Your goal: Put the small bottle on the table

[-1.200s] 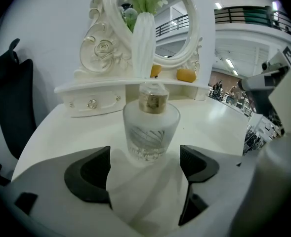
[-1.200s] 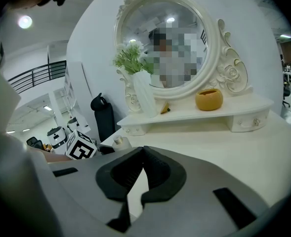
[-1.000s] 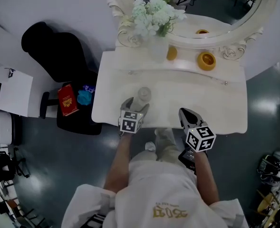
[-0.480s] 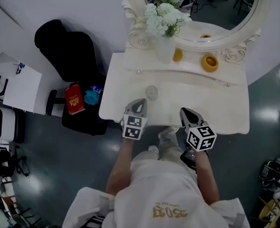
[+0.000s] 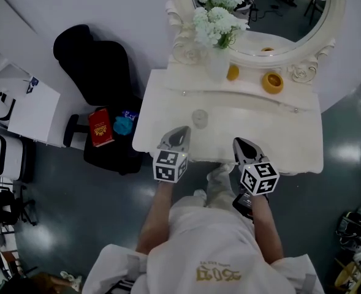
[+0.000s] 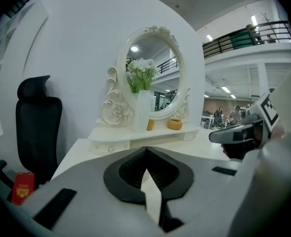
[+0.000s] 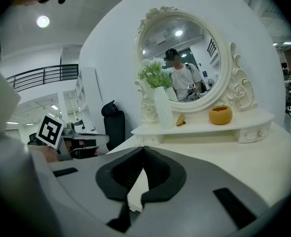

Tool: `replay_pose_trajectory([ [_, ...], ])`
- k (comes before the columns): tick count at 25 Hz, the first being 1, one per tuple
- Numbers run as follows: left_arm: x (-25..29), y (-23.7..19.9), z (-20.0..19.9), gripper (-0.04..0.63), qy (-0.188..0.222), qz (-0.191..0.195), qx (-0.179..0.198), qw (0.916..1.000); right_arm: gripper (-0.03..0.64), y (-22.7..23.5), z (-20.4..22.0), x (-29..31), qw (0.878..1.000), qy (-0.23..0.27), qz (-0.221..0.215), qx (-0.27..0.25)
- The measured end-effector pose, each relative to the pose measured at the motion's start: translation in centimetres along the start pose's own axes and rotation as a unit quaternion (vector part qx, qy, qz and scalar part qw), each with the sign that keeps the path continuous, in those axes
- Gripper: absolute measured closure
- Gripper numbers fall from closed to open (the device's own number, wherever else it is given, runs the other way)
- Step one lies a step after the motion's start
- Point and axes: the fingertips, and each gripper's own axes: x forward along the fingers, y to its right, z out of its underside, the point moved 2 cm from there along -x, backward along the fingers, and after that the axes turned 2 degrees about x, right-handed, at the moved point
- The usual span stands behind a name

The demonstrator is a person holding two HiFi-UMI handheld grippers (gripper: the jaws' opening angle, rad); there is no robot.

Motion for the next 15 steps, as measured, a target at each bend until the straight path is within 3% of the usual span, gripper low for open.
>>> replay_pose_trajectory([
  [15, -0.1, 1.5, 0.2, 0.578, 0.002, 0.031, 0.021, 0.9993, 0.604, -0.3, 0.0, -0.3, 1.0, -0.004, 0.001, -0.001],
])
